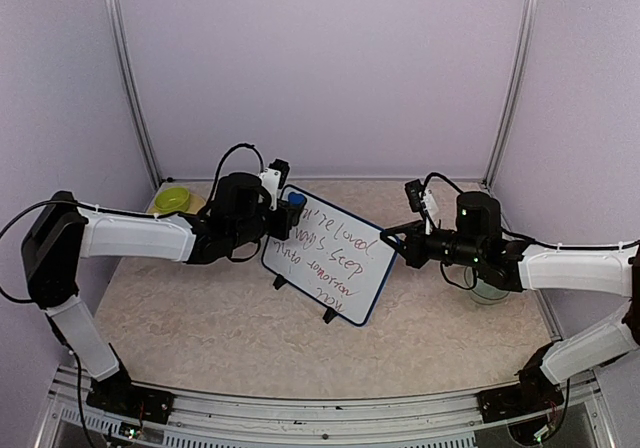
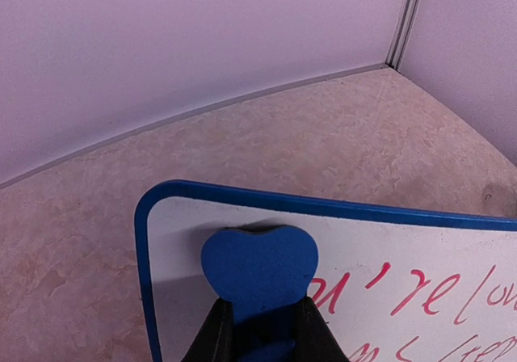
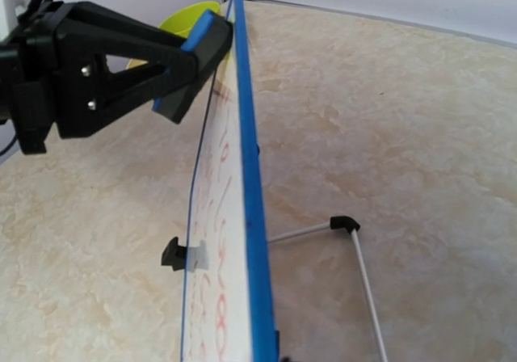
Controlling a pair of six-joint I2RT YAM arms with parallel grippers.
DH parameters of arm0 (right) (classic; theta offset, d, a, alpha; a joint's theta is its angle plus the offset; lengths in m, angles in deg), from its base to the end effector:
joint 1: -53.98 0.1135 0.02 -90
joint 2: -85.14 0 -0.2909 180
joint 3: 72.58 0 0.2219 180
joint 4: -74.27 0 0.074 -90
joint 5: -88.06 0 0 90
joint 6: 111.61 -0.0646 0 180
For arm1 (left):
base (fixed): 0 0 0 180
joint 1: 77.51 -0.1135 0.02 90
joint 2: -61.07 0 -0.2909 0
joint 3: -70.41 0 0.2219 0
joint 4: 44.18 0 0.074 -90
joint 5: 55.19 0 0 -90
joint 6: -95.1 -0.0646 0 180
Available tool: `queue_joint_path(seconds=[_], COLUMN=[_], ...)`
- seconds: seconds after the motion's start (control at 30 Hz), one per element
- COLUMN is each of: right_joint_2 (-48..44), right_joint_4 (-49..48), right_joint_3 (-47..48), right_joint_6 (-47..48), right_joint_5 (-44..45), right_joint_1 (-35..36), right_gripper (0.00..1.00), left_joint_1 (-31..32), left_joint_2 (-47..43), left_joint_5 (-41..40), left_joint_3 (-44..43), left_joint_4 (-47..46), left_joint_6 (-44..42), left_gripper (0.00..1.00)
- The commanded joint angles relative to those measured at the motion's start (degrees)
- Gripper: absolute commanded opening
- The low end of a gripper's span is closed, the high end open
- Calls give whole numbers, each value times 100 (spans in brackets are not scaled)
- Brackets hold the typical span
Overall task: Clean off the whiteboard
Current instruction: Erase the center of the whiteboard.
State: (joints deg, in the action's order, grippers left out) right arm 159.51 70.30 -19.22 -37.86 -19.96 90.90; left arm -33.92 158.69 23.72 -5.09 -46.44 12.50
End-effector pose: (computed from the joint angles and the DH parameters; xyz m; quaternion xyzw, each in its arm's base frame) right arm 0.2105 0.1831 0.2744 -0.2341 0.7646 0.3754 0.4688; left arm 0.2935 -0.2622 0.2716 0.2002 0.7916 -0.1748 0.5502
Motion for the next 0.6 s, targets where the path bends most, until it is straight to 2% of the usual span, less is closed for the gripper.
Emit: queue_joint_path(seconds=[0.0, 0.4, 0.57], right_joint_2=[242, 284, 315], right_joint_4=[822, 845, 836], right_joint_3=[-150, -136, -119], right_joint_6=[774, 781, 783], right_joint_5=[-457, -473, -499], right_joint_1=[117, 122, 130], right_gripper=[0, 0, 0], left_joint_1=[68, 226, 229], left_joint_2=[215, 132, 124], left_joint_5=[116, -86, -130], left_joint_3=[-33, 869, 918], left_joint_4=[10, -59, -85], left_joint_6=[-7, 225, 224], left_gripper=[18, 17, 17])
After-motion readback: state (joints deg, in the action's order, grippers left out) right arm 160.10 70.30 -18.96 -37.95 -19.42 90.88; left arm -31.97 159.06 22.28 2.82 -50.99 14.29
